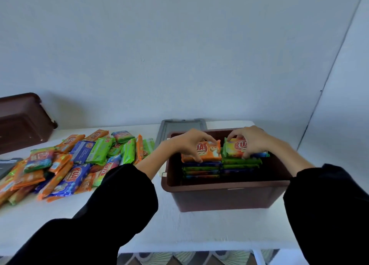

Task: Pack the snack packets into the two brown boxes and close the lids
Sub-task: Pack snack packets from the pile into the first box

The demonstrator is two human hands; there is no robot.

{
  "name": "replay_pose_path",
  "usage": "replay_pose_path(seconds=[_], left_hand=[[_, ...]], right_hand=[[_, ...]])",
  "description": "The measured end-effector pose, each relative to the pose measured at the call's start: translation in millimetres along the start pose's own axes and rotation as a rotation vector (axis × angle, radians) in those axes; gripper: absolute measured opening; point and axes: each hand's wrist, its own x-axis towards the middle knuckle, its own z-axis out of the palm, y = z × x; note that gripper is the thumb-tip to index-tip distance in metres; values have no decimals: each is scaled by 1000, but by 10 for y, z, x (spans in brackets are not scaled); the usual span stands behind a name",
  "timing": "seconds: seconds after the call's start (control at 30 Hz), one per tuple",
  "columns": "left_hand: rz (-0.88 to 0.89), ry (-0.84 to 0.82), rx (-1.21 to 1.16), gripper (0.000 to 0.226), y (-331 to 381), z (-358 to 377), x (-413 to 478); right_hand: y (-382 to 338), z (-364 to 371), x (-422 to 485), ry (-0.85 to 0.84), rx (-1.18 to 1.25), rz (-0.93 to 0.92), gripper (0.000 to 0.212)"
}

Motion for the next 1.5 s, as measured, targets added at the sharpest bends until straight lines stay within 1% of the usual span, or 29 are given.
replay_pose_path(seconds=[0.13,0.2,0.3,0.37,0.47,0.53,0.6,0.8,1.03,1.17,1.33,1.5], left_hand=[[8,17,95,63,-64,106,50],[7,31,123,61,-49,108,48],[2,30,148,67,21,167,30],[-22,64,218,71,79,234,33],[-37,162,352,72,133,313,64],[-35,195,417,69,147,333,88],[-39,205,443,67,141,339,109],[-88,235,380,67,131,340,118],[-75,228,402,67,130,340,97],[-75,227,336,67,124,318,96],[-86,199,263,67,132,316,111],[-76,132,198,64,90,244,138]], right_hand=[[53,180,7,25,26,-26,70],[59,230,13,59,22,-42,66],[47,240,29,92,-8,-62,58],[42,243,18,79,-24,-59,60],[52,289,-3,70,-54,-73,71],[60,314,-11,93,-65,-88,71],[79,318,-10,112,-76,-99,66],[126,297,40,103,-49,-130,62],[152,301,76,89,-55,-140,63],[173,284,69,103,-71,-148,63],[179,257,87,97,-114,-168,66],[189,257,91,84,-94,-162,69]])
